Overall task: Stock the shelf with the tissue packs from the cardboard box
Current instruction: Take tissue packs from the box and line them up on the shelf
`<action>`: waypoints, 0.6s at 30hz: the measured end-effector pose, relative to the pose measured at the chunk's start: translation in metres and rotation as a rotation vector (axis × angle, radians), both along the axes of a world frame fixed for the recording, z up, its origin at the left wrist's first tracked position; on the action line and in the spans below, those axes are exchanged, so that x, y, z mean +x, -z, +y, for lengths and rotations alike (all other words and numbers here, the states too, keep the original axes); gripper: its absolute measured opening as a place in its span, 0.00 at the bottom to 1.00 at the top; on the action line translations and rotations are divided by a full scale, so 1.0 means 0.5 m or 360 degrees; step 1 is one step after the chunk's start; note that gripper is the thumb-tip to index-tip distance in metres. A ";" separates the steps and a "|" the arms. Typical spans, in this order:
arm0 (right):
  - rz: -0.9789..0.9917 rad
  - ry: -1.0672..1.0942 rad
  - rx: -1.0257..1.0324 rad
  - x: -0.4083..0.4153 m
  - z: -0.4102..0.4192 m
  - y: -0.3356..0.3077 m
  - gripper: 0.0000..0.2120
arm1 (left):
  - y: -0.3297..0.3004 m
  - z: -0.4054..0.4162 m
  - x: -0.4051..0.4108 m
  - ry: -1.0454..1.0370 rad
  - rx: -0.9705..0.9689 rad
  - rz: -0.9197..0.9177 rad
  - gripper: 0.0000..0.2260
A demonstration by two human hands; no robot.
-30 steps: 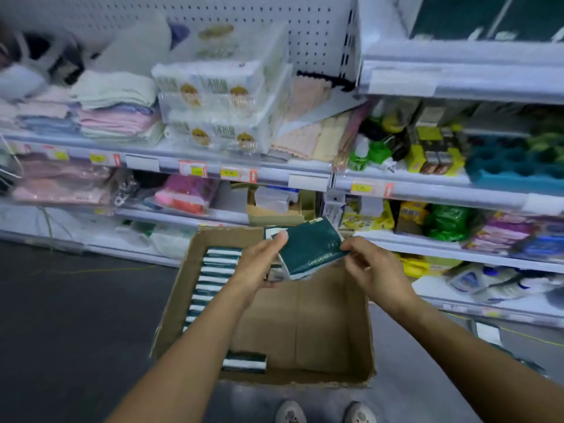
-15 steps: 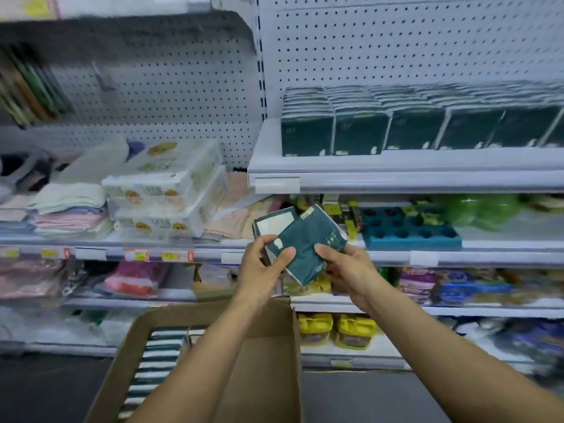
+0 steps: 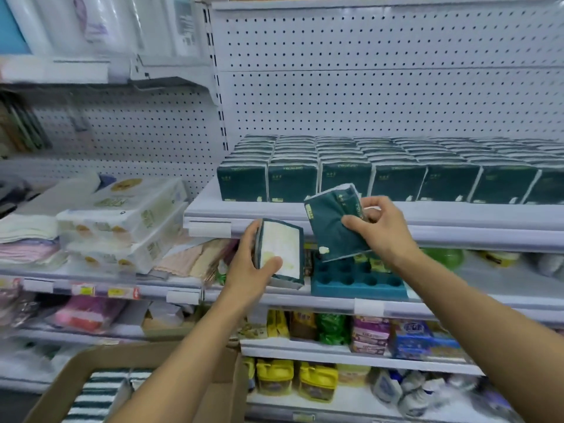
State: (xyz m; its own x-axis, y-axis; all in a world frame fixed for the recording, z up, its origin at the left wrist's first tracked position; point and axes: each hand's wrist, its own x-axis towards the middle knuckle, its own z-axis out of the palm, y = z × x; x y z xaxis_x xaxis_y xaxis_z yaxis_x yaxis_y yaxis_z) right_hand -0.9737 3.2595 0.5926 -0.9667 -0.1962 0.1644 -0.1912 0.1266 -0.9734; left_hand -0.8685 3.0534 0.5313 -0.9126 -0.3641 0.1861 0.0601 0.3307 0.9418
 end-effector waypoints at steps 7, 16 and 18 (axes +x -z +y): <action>0.0828 0.0239 0.0972 -0.145 0.030 -0.071 0.16 | -0.063 -0.021 -0.067 -0.0012 0.0121 -0.0028 0.19; 0.1395 0.0104 0.1507 -0.258 0.011 0.000 0.23 | -0.104 -0.035 -0.149 0.0088 0.0190 -0.0062 0.15; 0.1434 0.0059 0.1488 -0.275 0.013 0.015 0.27 | -0.105 -0.041 -0.159 0.0095 0.0219 -0.0071 0.15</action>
